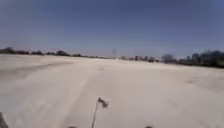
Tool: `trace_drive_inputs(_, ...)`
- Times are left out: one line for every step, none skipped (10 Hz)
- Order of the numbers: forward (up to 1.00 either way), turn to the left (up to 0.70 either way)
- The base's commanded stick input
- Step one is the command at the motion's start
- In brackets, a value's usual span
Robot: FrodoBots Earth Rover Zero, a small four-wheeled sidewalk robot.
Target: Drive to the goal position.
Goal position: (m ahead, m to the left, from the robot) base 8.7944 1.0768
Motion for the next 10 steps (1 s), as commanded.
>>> trace_drive_inputs(0.7, 0.0)
trace_drive_inputs(0.7, 0.0)
trace_drive_inputs(0.7, 0.0)
trace_drive_inputs(0.7, 0.0)
trace_drive_inputs(0.7, 0.0)
trace_drive_inputs(0.7, 0.0)
trace_drive_inputs(0.7, 0.0)
trace_drive_inputs(0.7, 0.0)
trace_drive_inputs(0.7, 0.0)
trace_drive_inputs(0.7, 0.0)
